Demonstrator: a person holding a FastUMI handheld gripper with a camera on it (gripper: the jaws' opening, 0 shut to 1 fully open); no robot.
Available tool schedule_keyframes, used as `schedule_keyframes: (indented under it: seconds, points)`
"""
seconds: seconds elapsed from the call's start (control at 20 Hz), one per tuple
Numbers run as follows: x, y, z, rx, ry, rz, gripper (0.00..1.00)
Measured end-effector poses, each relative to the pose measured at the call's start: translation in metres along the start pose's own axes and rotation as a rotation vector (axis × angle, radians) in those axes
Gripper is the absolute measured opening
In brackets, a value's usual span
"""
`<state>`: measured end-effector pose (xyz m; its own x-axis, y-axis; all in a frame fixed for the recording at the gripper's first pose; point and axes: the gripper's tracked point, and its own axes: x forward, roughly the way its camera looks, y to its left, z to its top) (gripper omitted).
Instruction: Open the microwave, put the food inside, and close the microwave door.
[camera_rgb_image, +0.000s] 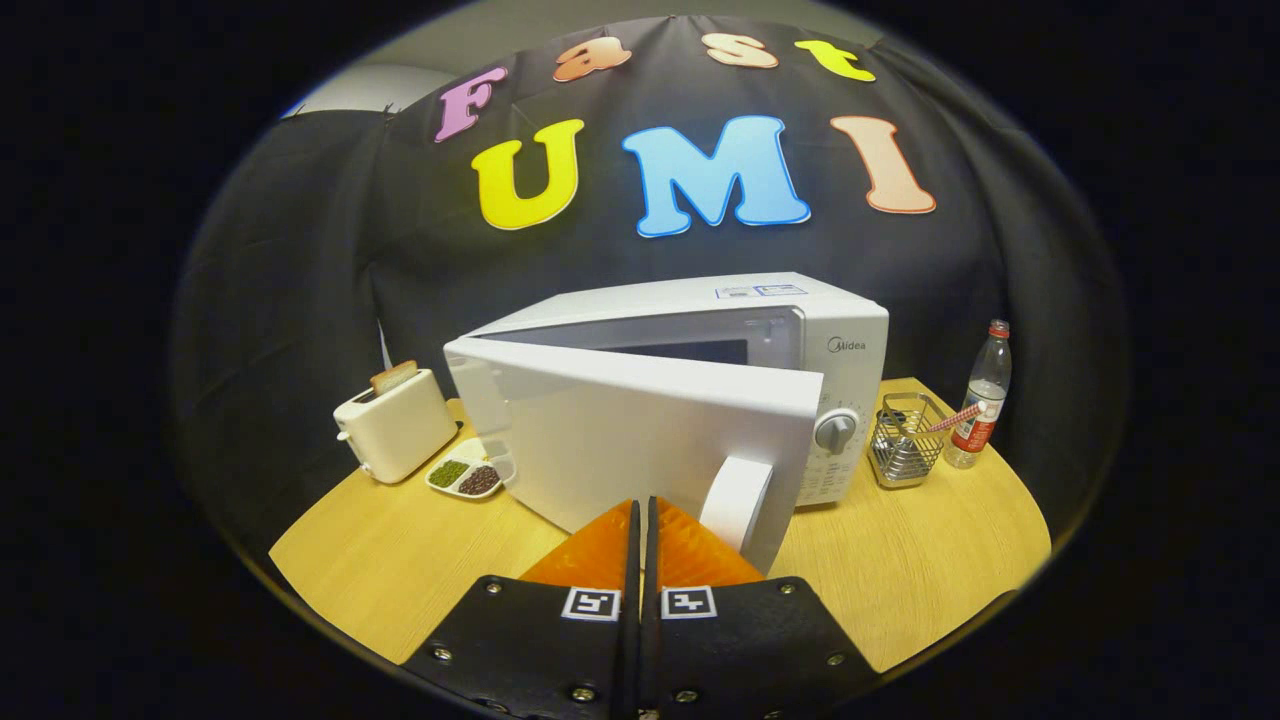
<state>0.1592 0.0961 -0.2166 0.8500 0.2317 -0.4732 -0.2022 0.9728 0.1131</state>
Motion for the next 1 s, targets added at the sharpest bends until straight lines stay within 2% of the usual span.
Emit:
schedule_keyframes:
  seconds: [0.7, 1.0]
  points:
    - [0.076, -0.039, 0.026, 0.039, -0.014, -0.12, 0.01]
    - [0.093, -0.052, 0.034, 0.046, -0.022, -0.154, 0.01]
